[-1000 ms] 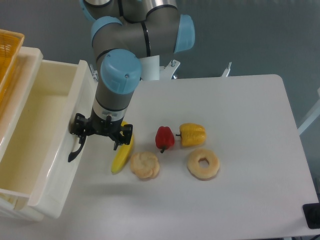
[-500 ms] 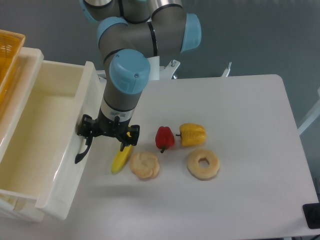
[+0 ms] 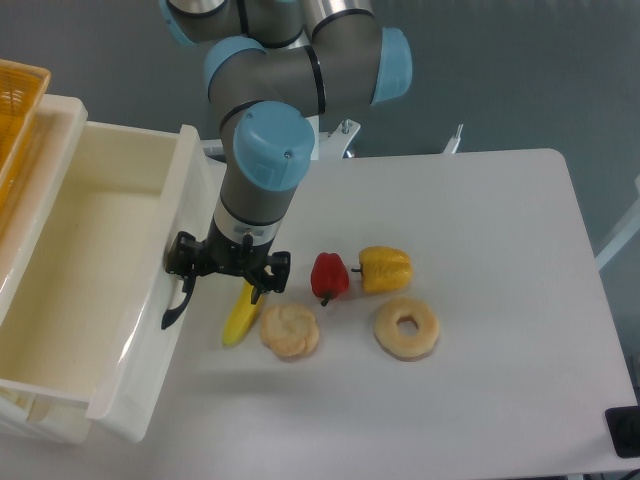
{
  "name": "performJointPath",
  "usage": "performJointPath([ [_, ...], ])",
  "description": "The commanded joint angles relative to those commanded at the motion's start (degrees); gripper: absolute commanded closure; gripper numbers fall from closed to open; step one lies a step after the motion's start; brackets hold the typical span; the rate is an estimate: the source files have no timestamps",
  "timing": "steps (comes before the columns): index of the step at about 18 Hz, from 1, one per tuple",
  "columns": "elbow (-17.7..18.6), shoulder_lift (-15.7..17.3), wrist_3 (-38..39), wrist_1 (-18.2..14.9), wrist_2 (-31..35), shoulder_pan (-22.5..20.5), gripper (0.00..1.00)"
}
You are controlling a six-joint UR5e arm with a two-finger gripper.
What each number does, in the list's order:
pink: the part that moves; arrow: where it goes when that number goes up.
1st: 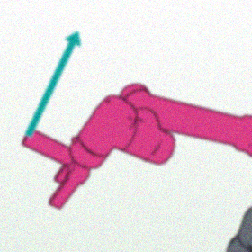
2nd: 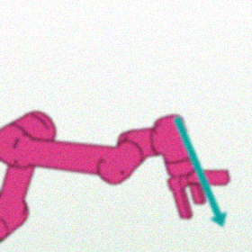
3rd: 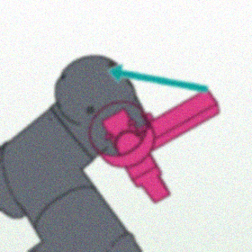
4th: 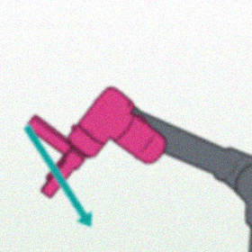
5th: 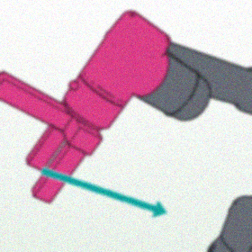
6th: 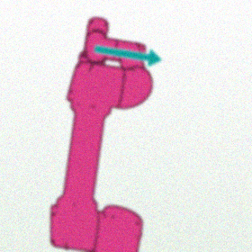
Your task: Slide the top white drawer open
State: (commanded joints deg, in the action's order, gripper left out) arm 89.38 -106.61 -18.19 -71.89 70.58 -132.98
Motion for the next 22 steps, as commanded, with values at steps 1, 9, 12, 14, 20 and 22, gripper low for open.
performJointPath([
  [1, 0.09, 0.0, 0.0, -0.09, 0.0, -0.18, 0.0],
  [9, 1.41, 0.0, -1.49, -1.32, -0.61, -1.14, 0.0],
  [12, 1.41, 0.0, -1.41, -1.32, -2.46, -1.67, 0.0],
  [14, 1.41, 0.0, -1.49, -1.32, -3.34, -1.94, 0.0],
  [20, 1.41, 0.09, -1.49, -1.32, -7.9, -3.87, 0.0],
  [22, 1.41, 0.09, -1.49, -1.32, -8.09, -3.96, 0.0],
])
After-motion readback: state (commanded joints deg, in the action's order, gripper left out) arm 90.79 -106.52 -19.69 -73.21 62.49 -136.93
